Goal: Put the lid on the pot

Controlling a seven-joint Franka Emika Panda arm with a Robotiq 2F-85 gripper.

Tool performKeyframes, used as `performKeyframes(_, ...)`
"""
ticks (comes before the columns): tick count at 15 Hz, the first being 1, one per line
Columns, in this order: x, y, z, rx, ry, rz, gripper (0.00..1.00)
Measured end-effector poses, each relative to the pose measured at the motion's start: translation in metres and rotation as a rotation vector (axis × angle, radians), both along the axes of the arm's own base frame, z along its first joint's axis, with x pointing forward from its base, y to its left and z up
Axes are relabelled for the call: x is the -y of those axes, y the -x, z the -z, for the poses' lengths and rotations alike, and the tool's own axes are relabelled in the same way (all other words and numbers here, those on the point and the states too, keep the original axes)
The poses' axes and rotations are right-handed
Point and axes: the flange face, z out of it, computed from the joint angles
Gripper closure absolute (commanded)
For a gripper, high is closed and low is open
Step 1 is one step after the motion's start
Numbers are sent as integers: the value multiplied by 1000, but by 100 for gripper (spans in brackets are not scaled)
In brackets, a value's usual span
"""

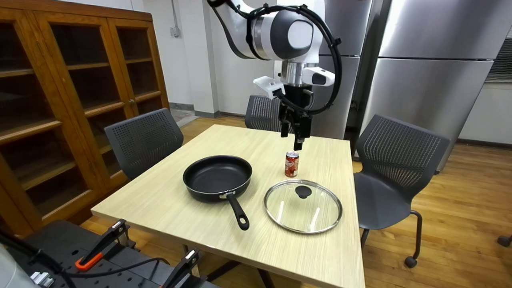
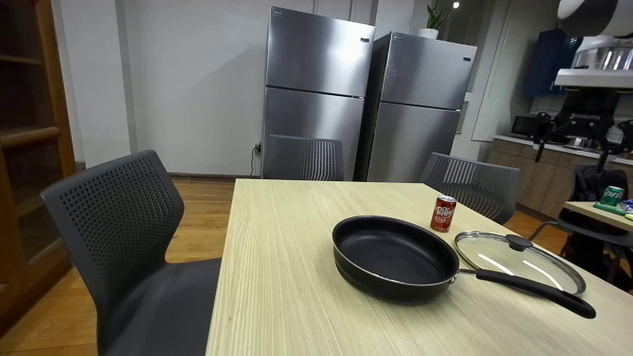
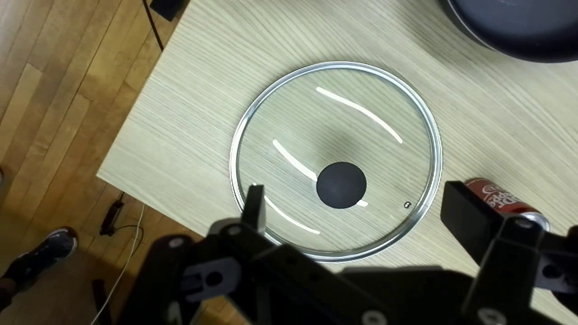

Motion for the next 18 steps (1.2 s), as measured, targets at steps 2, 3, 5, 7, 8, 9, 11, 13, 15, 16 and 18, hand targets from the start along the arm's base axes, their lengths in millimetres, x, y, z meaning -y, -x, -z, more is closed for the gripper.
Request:
performKeyframes(2, 4, -5, 10, -2, -7, 19, 0)
performKeyframes(3, 7, -8, 15, -1, -13, 32, 0)
performKeyframes(5, 11, -14, 26, 1, -28, 60, 0)
performKeyframes(7, 16, -20, 38, 0, -40, 89, 0)
performKeyframes(8, 19, -23, 44, -1, -42, 104, 0)
performKeyframes(9, 22, -26, 50, -4, -43, 118, 0)
performKeyframes(11, 27, -32, 64, -13, -40, 148, 0)
performKeyframes(13, 30, -38, 78, -24, -34, 180, 0)
performKeyframes(15, 33, -44, 93, -34, -28, 213, 0)
performKeyframes(16, 34, -47, 100, -37, -26, 227, 0)
performKeyframes(18, 36, -53, 113, -43, -22, 254, 0)
